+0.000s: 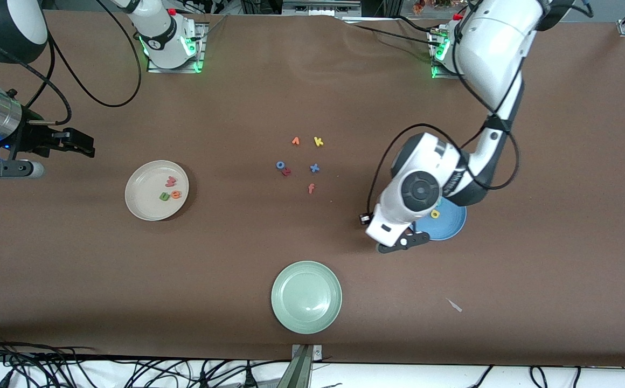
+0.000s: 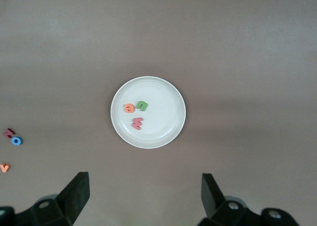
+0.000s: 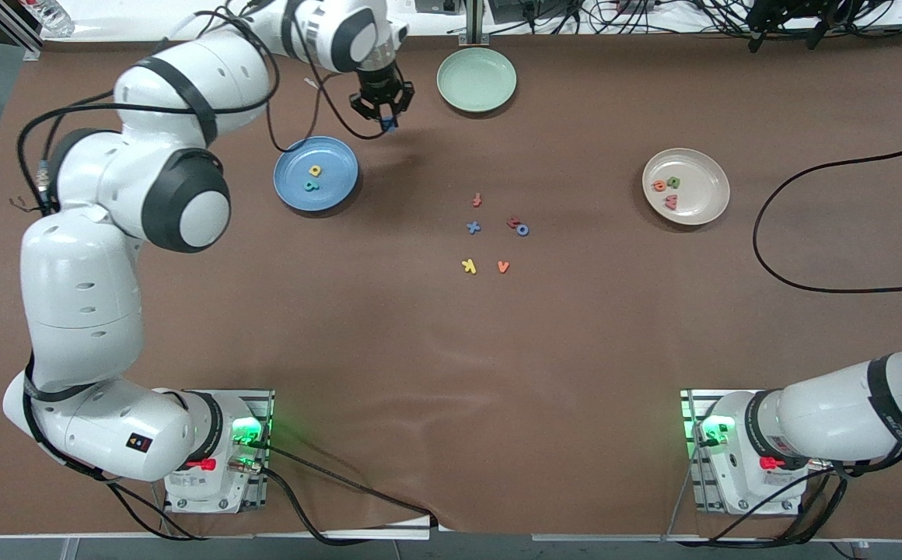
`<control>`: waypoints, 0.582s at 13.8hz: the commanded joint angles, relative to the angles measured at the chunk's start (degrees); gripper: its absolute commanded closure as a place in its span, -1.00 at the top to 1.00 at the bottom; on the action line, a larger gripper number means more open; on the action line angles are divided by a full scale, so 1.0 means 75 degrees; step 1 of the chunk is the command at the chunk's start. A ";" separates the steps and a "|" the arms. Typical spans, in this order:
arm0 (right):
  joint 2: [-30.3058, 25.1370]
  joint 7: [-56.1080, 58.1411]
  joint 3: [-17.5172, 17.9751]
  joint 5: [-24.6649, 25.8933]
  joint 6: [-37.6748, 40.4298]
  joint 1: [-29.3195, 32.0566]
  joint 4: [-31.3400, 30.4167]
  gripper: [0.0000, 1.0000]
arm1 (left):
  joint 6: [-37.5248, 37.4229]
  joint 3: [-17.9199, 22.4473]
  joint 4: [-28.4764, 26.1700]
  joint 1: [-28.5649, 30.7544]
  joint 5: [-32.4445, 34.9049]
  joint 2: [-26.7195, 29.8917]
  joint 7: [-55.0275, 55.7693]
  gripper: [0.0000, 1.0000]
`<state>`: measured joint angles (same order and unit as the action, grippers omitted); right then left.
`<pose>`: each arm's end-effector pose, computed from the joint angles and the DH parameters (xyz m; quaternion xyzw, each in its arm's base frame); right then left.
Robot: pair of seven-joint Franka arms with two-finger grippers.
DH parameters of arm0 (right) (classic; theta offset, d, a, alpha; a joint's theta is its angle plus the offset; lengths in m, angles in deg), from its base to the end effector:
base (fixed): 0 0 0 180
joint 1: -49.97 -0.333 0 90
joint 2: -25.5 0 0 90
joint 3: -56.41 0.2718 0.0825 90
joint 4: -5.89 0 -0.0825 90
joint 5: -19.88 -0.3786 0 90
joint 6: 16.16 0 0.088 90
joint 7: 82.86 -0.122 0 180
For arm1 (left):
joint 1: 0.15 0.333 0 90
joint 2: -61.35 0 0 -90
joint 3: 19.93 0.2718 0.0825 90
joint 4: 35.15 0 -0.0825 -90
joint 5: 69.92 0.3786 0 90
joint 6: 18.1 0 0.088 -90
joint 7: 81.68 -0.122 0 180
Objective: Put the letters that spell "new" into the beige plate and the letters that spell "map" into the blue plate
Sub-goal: 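Carry the blue m to the blue plate and release it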
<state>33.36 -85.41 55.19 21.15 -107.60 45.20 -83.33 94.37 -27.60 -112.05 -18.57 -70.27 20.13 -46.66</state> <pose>0.5794 0.0339 0.4962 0.9987 0.0096 -0.0484 0.0151 0.6261 -0.2899 0.2508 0.9934 0.0933 -0.0640 0.0174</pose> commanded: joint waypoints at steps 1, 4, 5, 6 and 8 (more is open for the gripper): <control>-0.0076 0.0081 0.0057 -0.0123 0.0016 0.0086 -0.0057 1.00 | 0.0016 -0.0032 -0.1123 0.0461 0.0140 0.0831 -0.1547 -1.00; -0.0064 0.0081 0.0057 -0.0123 0.0027 0.0086 -0.0069 1.00 | 0.0098 -0.0067 -0.1803 0.1175 0.0619 0.1217 -0.3327 -1.00; -0.0064 0.0081 0.0057 -0.0123 0.0016 0.0086 -0.0057 1.00 | 0.0098 -0.0067 -0.1956 0.1410 0.0621 0.1311 -0.3832 -1.00; -0.0064 0.0081 0.0057 -0.0123 0.0027 0.0086 -0.0057 1.00 | 0.0098 -0.0079 -0.2108 0.1563 0.0621 0.1359 -0.4162 -1.00; -0.0064 0.0081 0.0057 -0.0123 0.0027 0.0086 -0.0057 1.00 | 0.0273 -0.0079 -0.2495 0.1600 0.0632 0.1464 -0.4224 -1.00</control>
<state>33.36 -85.40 55.19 21.15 -107.58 45.20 -83.34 94.51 -27.42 -125.57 -6.82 -67.35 27.85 -76.67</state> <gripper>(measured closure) 0.000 0.731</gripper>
